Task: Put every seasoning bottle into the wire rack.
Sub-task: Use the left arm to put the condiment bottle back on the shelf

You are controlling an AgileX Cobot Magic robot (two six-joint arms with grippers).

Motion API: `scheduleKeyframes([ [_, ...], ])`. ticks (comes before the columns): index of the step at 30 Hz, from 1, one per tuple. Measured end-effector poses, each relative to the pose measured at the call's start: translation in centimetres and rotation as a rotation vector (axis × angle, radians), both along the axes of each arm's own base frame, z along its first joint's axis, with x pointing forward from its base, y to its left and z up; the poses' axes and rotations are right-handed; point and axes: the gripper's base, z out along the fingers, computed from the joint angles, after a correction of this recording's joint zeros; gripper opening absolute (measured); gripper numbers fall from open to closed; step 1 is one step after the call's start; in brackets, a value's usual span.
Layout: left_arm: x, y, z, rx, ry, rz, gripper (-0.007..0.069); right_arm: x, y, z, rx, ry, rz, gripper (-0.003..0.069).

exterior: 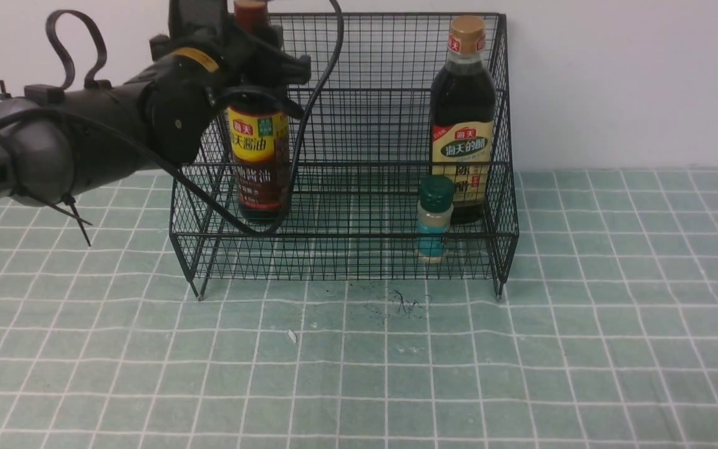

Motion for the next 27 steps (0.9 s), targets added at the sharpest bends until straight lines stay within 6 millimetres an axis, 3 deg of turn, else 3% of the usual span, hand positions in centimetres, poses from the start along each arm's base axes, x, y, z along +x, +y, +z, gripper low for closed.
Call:
scheduleKeyframes([
  [13, 0.1, -0.1, -0.3, -0.019, 0.042, -0.007, 0.0266, 0.0, 0.0, 0.0, 0.0, -0.001, 0.0, -0.0015],
  [20, -0.1, -0.2, -0.4, -0.014, 0.081, -0.017, 0.0385, 0.0, 0.0, 0.0, 0.0, -0.001, 0.0, -0.0015],
  [27, -1.1, 0.1, 1.8, -0.024, 0.051, -0.025, 0.0407, 0.0, 0.0, 0.0, 0.0, -0.001, 0.0, -0.0015],
])
